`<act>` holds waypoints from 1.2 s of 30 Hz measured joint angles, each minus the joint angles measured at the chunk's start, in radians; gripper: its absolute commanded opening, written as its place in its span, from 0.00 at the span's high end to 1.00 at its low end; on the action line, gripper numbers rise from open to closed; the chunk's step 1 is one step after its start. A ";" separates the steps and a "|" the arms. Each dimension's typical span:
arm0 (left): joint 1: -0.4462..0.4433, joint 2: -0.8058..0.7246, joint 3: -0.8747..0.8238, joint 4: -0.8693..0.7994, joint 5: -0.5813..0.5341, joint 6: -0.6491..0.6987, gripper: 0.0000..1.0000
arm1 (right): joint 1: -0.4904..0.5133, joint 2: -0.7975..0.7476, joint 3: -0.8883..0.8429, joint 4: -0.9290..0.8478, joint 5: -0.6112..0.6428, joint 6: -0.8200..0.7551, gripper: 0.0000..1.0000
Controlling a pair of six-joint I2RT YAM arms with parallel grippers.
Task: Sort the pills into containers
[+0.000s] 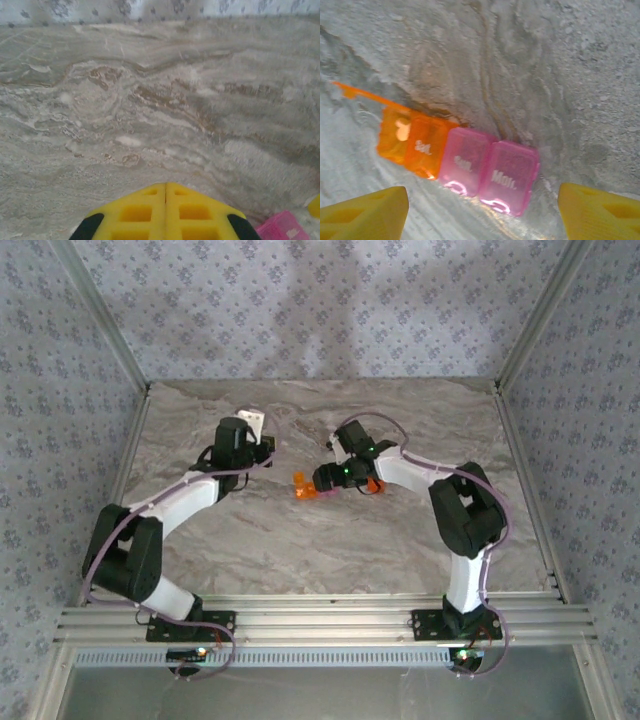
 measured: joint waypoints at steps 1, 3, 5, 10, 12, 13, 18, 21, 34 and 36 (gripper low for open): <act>0.000 0.014 0.011 -0.015 0.006 0.008 1.00 | 0.000 0.011 0.005 -0.004 0.007 0.000 0.20; 0.000 0.047 0.032 -0.039 0.022 0.019 1.00 | -0.003 0.031 0.016 -0.010 0.024 0.000 0.20; 0.000 0.074 0.047 -0.056 0.038 0.026 1.00 | -0.005 0.047 0.021 -0.011 0.034 0.000 0.20; 0.000 0.139 0.080 -0.092 0.077 0.033 1.00 | -0.011 0.063 0.040 -0.019 0.047 0.000 0.21; 0.000 0.160 0.096 -0.106 0.091 0.034 1.00 | -0.014 0.073 0.061 -0.019 0.051 0.000 0.22; 0.000 0.174 0.107 -0.113 0.098 0.035 1.00 | -0.015 0.079 0.071 -0.018 0.051 0.000 0.22; 0.000 0.222 0.152 -0.142 0.132 0.036 1.00 | -0.023 0.111 0.098 -0.019 0.051 -0.001 0.24; 0.000 0.254 0.183 -0.160 0.150 0.035 1.00 | -0.025 0.125 0.098 -0.022 0.048 -0.003 0.26; -0.047 0.327 0.238 -0.234 0.172 0.041 1.00 | -0.026 0.124 0.095 -0.017 0.043 -0.008 0.30; -0.053 0.328 0.238 -0.240 0.172 0.043 1.00 | -0.026 0.125 0.094 -0.014 0.042 -0.008 0.30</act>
